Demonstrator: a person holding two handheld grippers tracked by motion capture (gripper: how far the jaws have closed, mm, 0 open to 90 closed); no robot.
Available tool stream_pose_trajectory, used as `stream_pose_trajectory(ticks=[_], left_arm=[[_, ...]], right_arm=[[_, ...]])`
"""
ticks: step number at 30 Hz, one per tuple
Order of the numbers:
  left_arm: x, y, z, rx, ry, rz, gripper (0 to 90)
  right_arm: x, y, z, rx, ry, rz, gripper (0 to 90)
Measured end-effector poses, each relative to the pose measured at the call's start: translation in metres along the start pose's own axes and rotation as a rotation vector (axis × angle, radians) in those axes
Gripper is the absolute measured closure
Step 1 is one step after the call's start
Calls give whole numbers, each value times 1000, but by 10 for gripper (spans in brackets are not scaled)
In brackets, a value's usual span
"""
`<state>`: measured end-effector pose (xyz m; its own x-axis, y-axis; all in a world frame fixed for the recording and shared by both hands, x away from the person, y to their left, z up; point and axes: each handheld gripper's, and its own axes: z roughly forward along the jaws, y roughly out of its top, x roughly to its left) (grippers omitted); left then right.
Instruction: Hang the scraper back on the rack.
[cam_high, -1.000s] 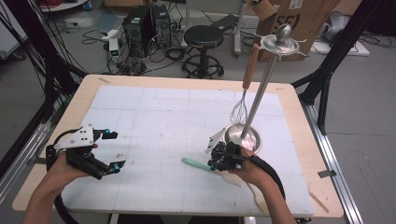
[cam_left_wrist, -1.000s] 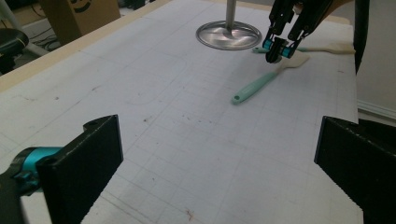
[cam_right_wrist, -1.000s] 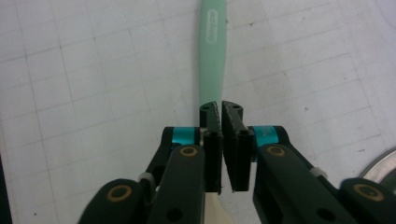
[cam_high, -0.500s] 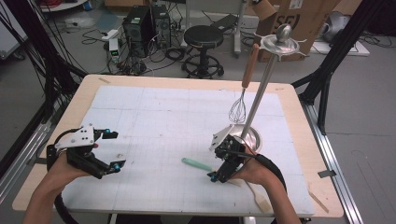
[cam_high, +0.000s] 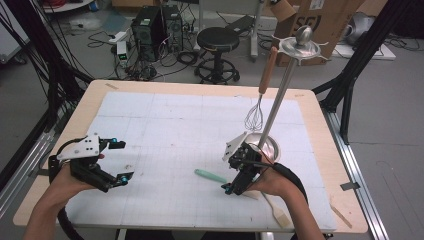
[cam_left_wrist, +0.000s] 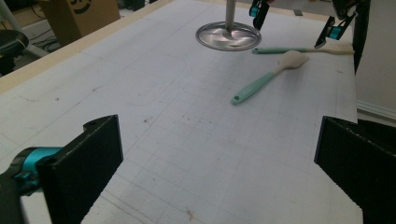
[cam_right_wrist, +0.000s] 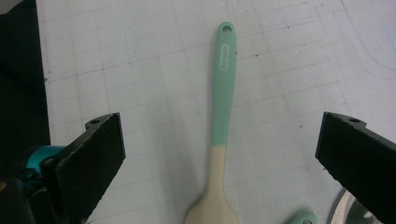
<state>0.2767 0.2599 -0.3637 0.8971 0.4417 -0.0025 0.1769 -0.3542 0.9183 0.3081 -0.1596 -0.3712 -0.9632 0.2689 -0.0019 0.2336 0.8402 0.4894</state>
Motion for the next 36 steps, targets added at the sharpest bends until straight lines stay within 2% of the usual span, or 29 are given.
stream_pose_trajectory(ticks=[8,13,14,27,36], left_arm=[[0,0,0,4,0,2,17],[1,0,-1,1,1,1,17],[1,0,-1,0,2,1,17],[1,0,-1,-1,1,1,17],[1,0,-1,0,-1,2,17]], right_arm=[[0,2,5,34,9,-7,1],[0,4,9,53,3,9,1],[-1,4,10,62,6,-6,1],[-3,11,34,149,4,-20,2],[-3,19,48,176,26,16,45]])
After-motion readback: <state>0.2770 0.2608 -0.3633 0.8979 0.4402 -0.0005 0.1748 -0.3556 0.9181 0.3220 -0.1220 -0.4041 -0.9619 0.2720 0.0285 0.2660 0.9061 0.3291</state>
